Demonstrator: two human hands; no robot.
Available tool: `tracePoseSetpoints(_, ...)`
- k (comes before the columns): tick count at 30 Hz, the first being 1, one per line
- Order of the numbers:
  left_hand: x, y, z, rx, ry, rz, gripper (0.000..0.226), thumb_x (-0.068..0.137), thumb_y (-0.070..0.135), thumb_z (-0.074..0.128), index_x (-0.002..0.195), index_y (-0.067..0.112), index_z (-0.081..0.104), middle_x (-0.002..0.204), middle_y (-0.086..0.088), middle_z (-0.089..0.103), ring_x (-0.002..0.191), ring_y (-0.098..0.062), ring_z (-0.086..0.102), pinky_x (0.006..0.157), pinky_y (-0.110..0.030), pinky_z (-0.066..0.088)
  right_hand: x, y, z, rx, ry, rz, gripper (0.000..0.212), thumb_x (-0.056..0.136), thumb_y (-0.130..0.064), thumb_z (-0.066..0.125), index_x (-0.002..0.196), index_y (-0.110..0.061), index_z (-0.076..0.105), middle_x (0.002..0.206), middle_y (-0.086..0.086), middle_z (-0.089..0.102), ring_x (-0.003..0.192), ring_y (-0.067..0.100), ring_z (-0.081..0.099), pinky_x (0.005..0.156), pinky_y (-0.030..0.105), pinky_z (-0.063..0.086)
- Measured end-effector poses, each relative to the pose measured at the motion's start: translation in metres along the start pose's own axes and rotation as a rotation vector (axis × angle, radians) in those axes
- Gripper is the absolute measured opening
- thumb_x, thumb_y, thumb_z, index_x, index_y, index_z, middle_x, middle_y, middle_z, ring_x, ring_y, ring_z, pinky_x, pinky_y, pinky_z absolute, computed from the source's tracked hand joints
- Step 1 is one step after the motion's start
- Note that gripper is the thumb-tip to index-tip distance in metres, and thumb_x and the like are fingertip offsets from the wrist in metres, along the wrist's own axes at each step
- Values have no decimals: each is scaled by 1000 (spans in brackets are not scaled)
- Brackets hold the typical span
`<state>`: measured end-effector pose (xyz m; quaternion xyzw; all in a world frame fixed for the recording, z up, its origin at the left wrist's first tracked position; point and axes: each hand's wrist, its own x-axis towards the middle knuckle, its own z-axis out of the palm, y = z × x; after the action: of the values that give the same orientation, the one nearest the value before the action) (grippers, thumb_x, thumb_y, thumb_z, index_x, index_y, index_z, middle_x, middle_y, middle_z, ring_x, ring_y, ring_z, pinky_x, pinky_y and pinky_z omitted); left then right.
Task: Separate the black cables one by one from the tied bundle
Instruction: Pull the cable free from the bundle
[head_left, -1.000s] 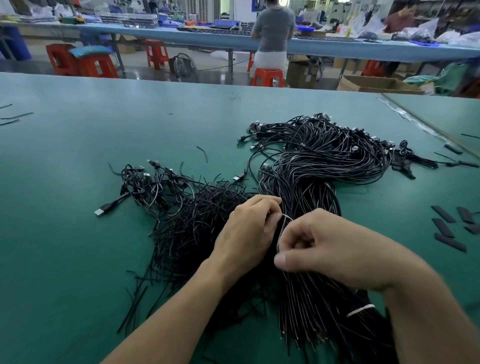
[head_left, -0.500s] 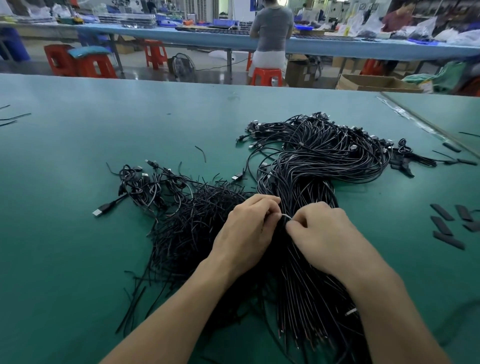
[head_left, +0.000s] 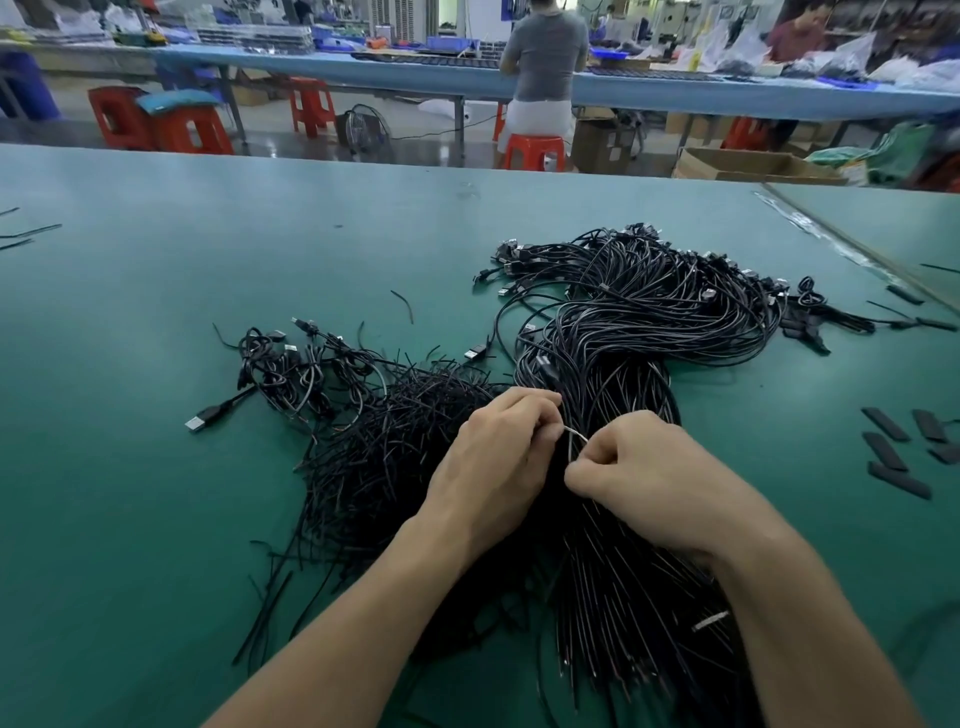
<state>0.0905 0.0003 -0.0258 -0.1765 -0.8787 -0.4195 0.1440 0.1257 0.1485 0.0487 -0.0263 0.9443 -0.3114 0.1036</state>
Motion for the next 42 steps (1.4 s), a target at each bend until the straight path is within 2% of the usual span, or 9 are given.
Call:
tracePoseSetpoints(4, 0, 1, -1, 43, 17, 9, 12, 99, 22, 55, 91, 19, 63, 129, 13, 52, 108, -1, 50, 88, -26, 47, -13, -2, -22, 2, -203, -168, 16, 80, -22, 64, 69, -12, 67, 47, -7, 45, 40, 6, 34, 41, 21, 31)
tracePoseSetpoints(8, 0, 2, 0, 53, 3, -34, 13, 101, 26, 53, 91, 24, 62, 135, 18, 46, 107, 9, 42, 83, -10, 37, -14, 14, -34, -169, -224, -46, 16, 78, -24, 70, 63, -18, 71, 52, -5, 60, 46, 10, 52, 48, 25, 47)
tracePoseSetpoints(10, -1, 2, 0, 51, -4, -17, 14, 101, 24, 52, 91, 23, 62, 138, 18, 48, 114, 6, 46, 88, -17, 42, -13, 24, -40, -242, -188, 55, 14, 77, -24, 72, 64, -19, 73, 55, -3, 65, 50, 14, 59, 54, 29, 54)
tracePoseSetpoints(14, -1, 4, -1, 57, -33, 25, 12, 100, 22, 54, 90, 23, 60, 140, 17, 54, 117, -7, 57, 92, -41, 52, -9, 32, -42, -239, -85, 151, 18, 78, -24, 74, 61, -19, 73, 46, -5, 59, 44, 12, 54, 45, 23, 45)
tracePoseSetpoints(20, 0, 3, -2, 63, -40, 80, 11, 98, 23, 55, 88, 25, 57, 136, 17, 57, 108, -14, 61, 84, -44, 53, 4, 8, -9, -125, 162, 18, 23, 81, -48, 70, 82, -25, 71, 86, 1, 69, 83, 18, 65, 76, 38, 56)
tracePoseSetpoints(26, 1, 0, 0, 35, -37, 60, 9, 98, 20, 55, 91, 21, 61, 136, 16, 54, 112, -15, 59, 91, -45, 51, 9, 7, 15, -63, 276, 68, 30, 78, -50, 75, 86, -23, 66, 98, 8, 62, 91, 28, 61, 79, 43, 56)
tracePoseSetpoints(31, 0, 1, 0, 53, -48, 44, 10, 99, 22, 53, 90, 26, 56, 148, 20, 43, 118, -12, 54, 95, -39, 48, 12, 11, 18, -81, 218, 106, 21, 82, -39, 71, 91, -20, 67, 97, 9, 63, 88, 26, 61, 71, 35, 53)
tracePoseSetpoints(38, -2, 4, -2, 32, -4, 72, 10, 102, 24, 48, 93, 23, 53, 140, 9, 58, 118, -18, 60, 91, -44, 51, 14, 17, 1, 15, 109, 64, 20, 89, -29, 70, 71, -19, 71, 59, -1, 69, 59, 9, 65, 52, 23, 46)
tracePoseSetpoints(42, -3, 6, -2, 69, 52, 97, 13, 104, 30, 44, 94, 23, 51, 141, 9, 58, 114, -21, 64, 83, -46, 54, 16, 21, -14, -6, -24, 15, 24, 91, -15, 66, 67, -13, 67, 61, 3, 70, 54, 10, 63, 55, 24, 45)
